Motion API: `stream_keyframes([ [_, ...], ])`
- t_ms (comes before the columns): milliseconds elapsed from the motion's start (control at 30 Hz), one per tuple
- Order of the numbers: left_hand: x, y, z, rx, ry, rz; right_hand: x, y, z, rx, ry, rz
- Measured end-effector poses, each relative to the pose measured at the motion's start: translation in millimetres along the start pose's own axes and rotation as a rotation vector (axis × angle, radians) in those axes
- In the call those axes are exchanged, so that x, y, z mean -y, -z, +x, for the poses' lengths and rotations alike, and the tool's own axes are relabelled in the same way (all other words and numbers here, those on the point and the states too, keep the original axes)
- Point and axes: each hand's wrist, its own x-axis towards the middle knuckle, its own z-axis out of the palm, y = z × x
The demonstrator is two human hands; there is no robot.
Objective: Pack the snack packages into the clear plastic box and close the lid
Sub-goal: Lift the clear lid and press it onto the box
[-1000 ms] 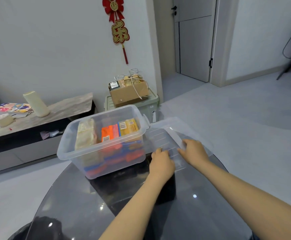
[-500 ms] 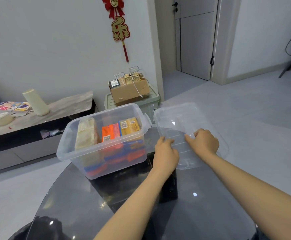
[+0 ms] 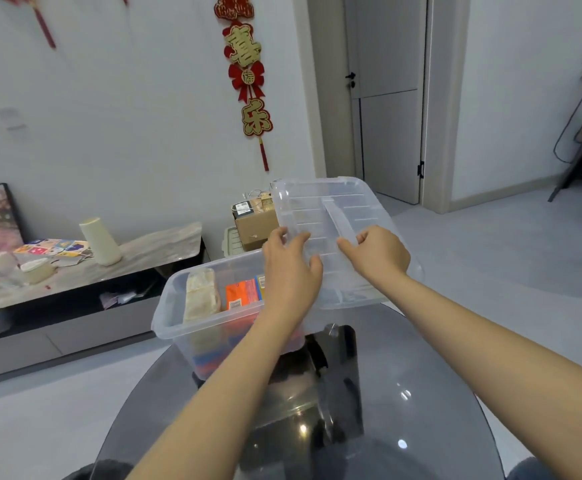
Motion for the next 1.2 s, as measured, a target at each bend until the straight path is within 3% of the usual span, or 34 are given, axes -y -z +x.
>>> stream_keyframes([
  [200, 50.1, 52.1, -3.6, -0.039, 0.093, 0.103, 68.8, -35.3, -14.2, 0.152, 0.157, 0.035],
  [333, 85.1, 74.3, -7.4, -0.105, 0.138, 0.305, 99.4, -64.9, -15.7, 0.227, 0.294, 0.040],
  [533, 140.1, 91.4, -7.7, -0.078, 0.258, 0.442, 114.1, -108.9, -3.7, 0.491, 0.501, -0.077],
  [767, 170.2, 93.5, -2.5, 0.189, 0.522, 0.398, 100.1, -127.5, 7.3, 0.585, 0.451, -0.080],
  [1100, 193.8, 91.7, 17.2, 0.362, 0.577, 0.378, 85.0, -131.4, 9.3, 0.617, 0.441, -0.099],
  [1200, 199.8, 93.9, 18.3, 0.390, 0.585, 0.350, 85.3, -124.3, 12.5, 0.713, 0.492, -0.161],
])
